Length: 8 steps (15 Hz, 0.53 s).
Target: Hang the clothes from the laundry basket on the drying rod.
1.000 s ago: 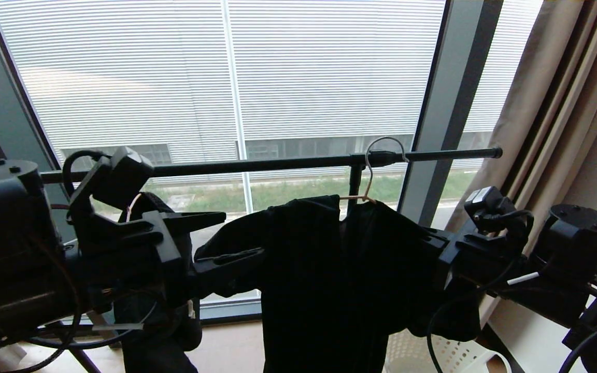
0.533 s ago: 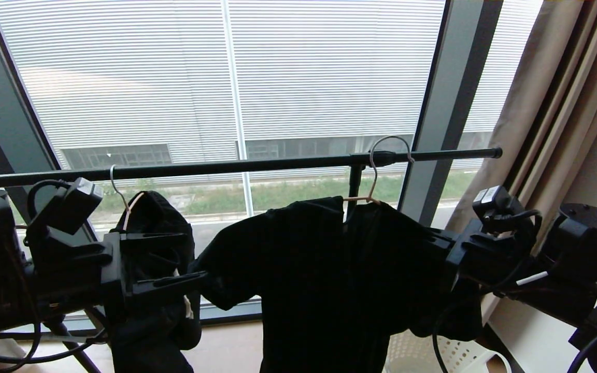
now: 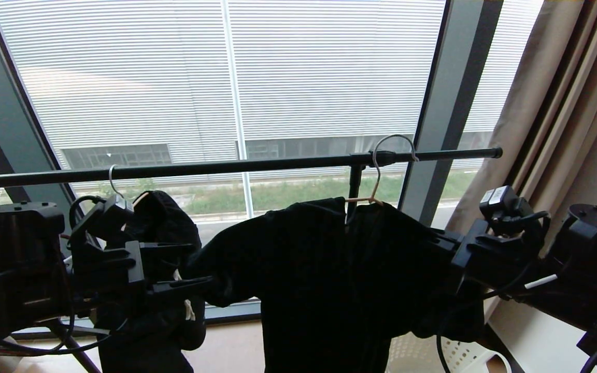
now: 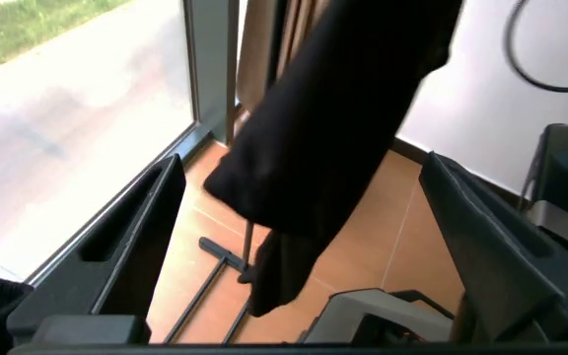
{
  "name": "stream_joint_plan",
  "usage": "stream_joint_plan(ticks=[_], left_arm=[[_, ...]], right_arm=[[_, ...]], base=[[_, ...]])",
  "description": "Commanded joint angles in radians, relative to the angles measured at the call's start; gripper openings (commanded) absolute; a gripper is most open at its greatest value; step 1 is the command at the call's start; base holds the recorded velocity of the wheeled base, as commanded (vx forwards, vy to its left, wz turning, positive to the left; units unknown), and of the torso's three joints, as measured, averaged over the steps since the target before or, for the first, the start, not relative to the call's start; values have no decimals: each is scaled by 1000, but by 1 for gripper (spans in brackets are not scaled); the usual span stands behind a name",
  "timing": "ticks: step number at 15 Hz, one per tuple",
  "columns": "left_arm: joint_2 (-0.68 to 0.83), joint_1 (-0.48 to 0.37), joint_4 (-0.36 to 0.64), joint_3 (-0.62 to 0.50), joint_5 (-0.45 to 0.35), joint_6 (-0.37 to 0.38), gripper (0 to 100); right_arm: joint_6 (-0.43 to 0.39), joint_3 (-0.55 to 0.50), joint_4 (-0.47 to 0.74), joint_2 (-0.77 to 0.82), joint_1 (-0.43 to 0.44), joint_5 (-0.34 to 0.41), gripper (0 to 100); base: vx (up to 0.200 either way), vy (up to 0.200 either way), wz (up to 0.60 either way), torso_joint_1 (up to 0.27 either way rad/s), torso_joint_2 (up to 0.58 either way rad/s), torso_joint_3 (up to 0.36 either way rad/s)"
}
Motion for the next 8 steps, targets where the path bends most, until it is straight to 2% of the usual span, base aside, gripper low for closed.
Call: stream_joint_plan(ticks=[1, 2, 3, 8], left_arm=[[49, -12, -9, -9, 1, -12, 100], [50, -18, -9, -14, 3, -22, 100], [53, -23, -9, -15, 3, -27, 0], [46, -13, -10, -6, 4, -30, 0]], right_arm=[[-1, 7, 0, -13, 3, 3, 0], [-1, 11, 0, -15, 3, 4, 0], [-1, 11, 0, -15, 2, 4, 0], [-3, 8, 0, -8, 2, 3, 0]], base=[[0, 0, 0, 0, 0, 0], [0, 0, 0, 0, 0, 0], [0, 0, 0, 0, 0, 0], [0, 0, 0, 0, 0, 0]])
